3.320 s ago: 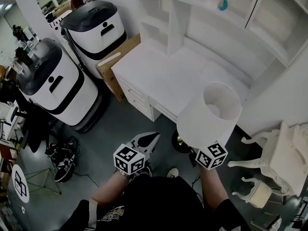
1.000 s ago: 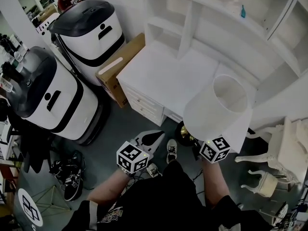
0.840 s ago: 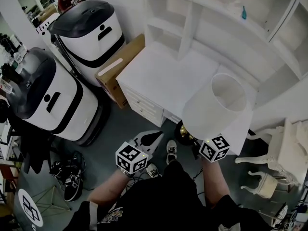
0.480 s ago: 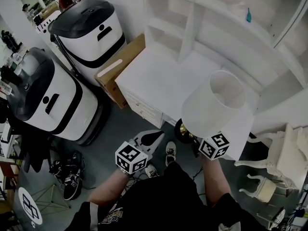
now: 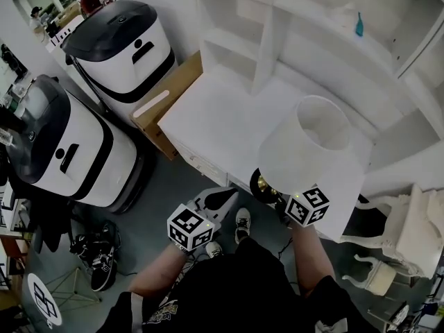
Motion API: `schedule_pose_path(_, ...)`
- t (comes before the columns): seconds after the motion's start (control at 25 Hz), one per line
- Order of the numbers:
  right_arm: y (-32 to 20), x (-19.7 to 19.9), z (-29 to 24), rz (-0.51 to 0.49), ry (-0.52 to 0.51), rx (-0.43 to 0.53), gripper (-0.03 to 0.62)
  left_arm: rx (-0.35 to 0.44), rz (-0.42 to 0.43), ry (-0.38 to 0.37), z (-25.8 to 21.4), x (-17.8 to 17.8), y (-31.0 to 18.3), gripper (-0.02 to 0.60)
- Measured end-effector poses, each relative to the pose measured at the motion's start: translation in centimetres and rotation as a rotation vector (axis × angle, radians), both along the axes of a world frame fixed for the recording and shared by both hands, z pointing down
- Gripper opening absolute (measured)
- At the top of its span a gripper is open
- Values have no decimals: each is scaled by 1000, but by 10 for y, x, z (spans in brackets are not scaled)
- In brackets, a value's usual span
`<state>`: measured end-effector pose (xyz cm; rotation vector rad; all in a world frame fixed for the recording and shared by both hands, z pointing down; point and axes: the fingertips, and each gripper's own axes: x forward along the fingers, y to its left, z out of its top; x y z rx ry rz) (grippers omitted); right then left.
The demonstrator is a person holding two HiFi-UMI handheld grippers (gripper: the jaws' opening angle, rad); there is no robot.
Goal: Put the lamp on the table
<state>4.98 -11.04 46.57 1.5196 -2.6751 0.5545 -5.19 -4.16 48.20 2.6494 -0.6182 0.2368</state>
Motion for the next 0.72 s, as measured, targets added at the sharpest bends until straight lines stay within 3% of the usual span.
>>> schedule_pose_path(0.72, -73, 32, 13, -20, -4, -17, 104, -1, 2, 4, 7, 40, -65, 6)
